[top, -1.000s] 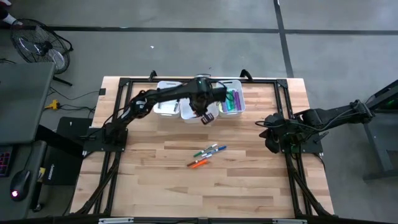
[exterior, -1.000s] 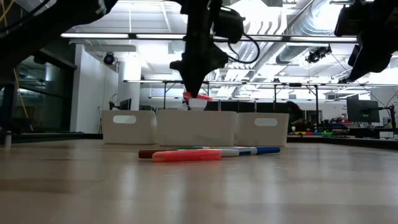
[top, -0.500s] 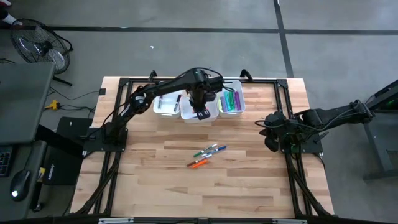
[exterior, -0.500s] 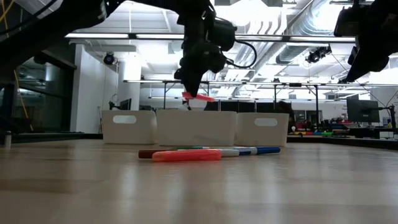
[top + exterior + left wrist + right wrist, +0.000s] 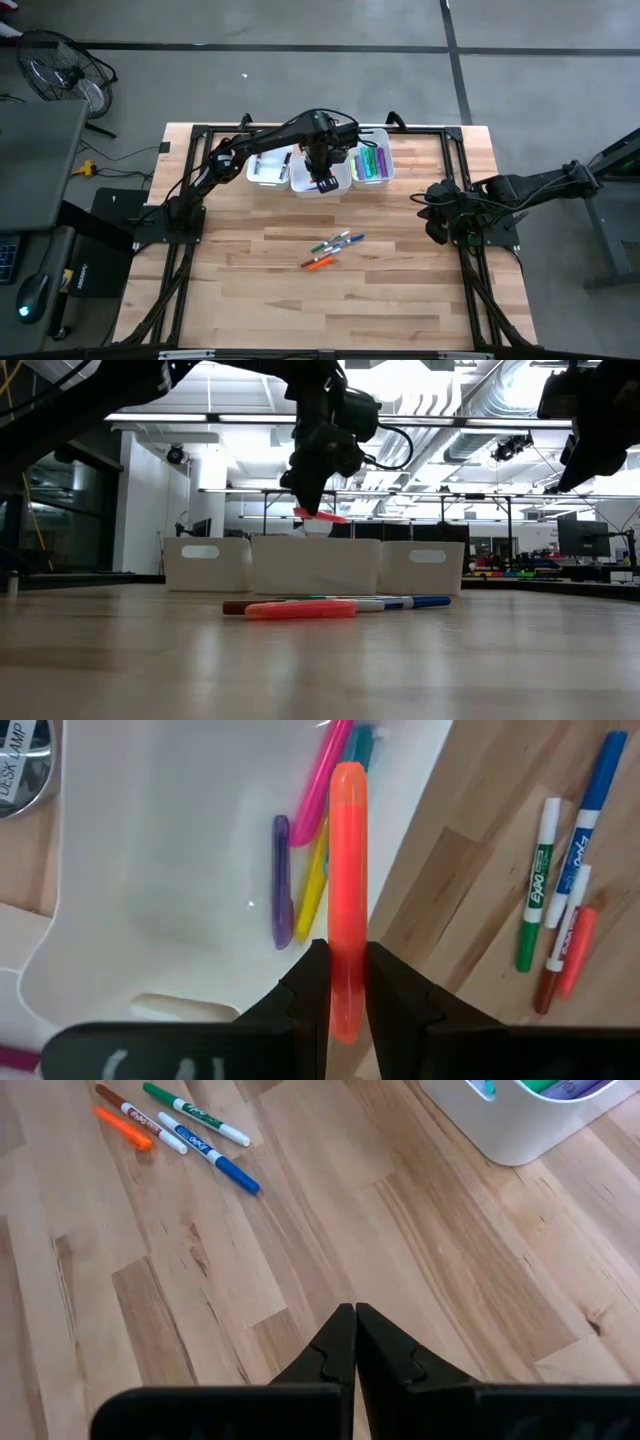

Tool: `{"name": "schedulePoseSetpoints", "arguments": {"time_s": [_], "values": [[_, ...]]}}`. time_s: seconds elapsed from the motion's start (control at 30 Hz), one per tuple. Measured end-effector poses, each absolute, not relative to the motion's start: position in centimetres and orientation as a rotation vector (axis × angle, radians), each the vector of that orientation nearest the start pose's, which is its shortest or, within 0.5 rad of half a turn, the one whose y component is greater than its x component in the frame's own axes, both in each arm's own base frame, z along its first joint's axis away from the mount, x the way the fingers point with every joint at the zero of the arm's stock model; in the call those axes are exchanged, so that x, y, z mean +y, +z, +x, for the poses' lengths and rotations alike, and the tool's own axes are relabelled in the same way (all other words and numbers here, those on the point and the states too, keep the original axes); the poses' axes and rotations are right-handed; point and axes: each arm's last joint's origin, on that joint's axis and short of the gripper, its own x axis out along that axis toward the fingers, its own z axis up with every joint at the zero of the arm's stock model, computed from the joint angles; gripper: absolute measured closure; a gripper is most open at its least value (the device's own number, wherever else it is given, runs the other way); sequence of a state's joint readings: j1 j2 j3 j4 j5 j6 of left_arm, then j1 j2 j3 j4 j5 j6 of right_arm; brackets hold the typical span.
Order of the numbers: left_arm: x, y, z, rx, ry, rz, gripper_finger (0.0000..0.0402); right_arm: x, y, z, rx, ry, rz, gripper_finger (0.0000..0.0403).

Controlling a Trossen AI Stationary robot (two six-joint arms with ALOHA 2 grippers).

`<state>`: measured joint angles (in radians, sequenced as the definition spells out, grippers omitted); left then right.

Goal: Pick & Place Markers
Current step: Put the top orange pen into the middle white bin, then put the green marker pen into the left white bin

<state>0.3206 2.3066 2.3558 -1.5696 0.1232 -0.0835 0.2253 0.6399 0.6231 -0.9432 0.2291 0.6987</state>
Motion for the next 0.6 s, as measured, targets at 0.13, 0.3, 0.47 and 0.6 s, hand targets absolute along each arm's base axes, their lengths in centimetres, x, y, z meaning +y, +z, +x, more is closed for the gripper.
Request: {"name": "schedulePoseSetpoints", "arguments": {"time_s": [0.13, 0.3, 0.47, 0.6], "values": [[13.75, 27.47, 42.2, 1.484, 0.269, -0.395, 0.0337, 1.83, 23.84, 10.8, 0.887, -0.319, 0.438, 0.0402], [13.79, 27.47, 42.19, 1.486, 0.28, -0.386, 0.0293, 1.91, 23.83, 10.79, 0.9, -0.295, 0.452, 0.0402], [13.76, 27.47, 42.2, 1.484, 0.285, -0.396, 0.0271, 1.96, 23.82, 10.78, 0.908, -0.28, 0.459, 0.0402], [13.76, 27.47, 42.2, 1.481, 0.306, -0.42, 0.0268, 2.04, 23.81, 10.77, 0.92, -0.256, 0.469, 0.0402]]}}
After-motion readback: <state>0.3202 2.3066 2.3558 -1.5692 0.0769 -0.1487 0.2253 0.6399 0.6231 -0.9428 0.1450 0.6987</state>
